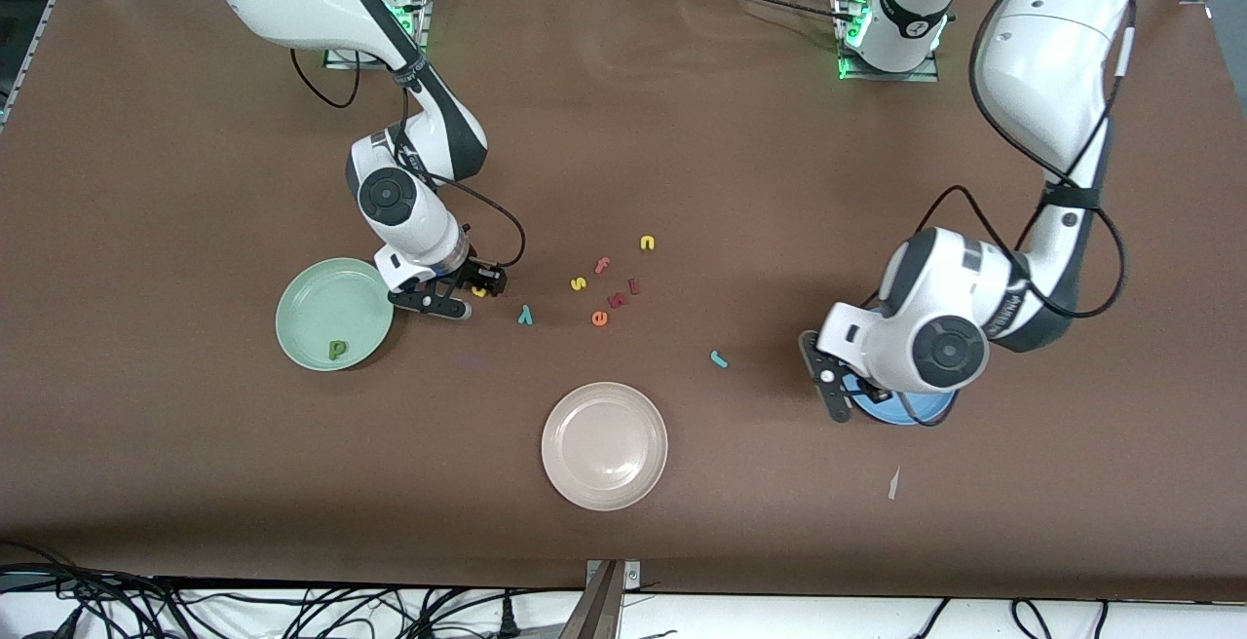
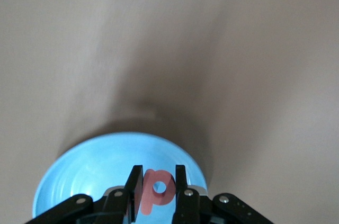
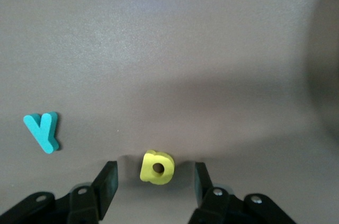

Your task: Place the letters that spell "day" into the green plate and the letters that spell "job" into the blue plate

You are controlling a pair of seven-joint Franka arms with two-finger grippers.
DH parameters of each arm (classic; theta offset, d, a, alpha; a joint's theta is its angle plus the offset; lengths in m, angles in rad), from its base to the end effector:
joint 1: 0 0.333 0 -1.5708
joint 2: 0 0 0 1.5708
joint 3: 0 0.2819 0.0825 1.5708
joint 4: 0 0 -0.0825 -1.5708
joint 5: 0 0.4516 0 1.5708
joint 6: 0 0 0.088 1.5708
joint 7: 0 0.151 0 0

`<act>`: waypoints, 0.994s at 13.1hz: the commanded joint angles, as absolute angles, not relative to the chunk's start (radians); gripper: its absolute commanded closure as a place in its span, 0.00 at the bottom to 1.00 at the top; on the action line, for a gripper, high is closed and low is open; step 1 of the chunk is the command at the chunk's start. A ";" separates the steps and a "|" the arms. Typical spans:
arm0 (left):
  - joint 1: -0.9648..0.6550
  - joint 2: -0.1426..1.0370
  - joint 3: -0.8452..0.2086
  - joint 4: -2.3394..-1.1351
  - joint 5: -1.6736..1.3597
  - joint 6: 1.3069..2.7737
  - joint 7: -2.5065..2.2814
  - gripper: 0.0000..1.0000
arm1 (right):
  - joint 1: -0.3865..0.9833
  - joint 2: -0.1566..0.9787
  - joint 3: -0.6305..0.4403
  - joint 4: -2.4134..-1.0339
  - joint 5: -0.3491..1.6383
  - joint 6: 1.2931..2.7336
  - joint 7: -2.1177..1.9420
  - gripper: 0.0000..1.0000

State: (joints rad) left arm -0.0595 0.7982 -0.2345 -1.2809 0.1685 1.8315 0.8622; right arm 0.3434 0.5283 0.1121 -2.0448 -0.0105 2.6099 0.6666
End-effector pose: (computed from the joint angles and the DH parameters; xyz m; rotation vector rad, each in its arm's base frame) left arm 0.7253 -0.1732 0.1657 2.5393 -1.6795 -0.3249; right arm 0.5544 0.2787 0.0532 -3.0590 0.3355 -0.0109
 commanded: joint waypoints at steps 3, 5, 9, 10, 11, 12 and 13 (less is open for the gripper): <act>-0.034 0.836 -0.235 -1.325 0.213 1.897 0.874 1.00 | 0.356 0.509 0.101 -2.077 -0.026 2.632 0.687 0.38; -0.034 0.838 -0.235 -1.333 0.216 1.908 0.874 0.67 | 0.356 0.511 0.101 -2.077 -0.028 2.632 0.687 0.42; -0.044 0.833 -0.236 -1.327 0.213 1.908 0.865 0.00 | 0.356 0.517 0.101 -2.092 -0.029 2.663 0.686 0.44; -0.046 0.828 -0.239 -1.322 0.203 1.907 0.856 0.00 | 0.356 0.518 0.101 -2.092 -0.031 2.663 0.686 0.47; -0.049 0.824 -0.245 -1.316 0.199 1.902 0.835 0.00 | 0.356 0.518 0.101 -2.092 -0.031 2.663 0.686 0.52; -0.057 0.816 -0.261 -1.315 0.198 1.901 0.771 0.00 | 0.356 0.518 0.101 -2.092 -0.031 2.663 0.686 0.54; -0.057 0.812 -0.285 -1.316 0.186 1.901 0.680 0.00 | 0.357 0.518 0.101 -2.092 -0.032 2.663 0.686 0.57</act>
State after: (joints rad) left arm -0.0422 0.8414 -0.2604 -1.3092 0.1936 1.9066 0.7972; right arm 0.3437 0.5288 0.1110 -2.0703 -0.0129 2.6413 0.6667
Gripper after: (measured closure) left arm 0.106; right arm 0.533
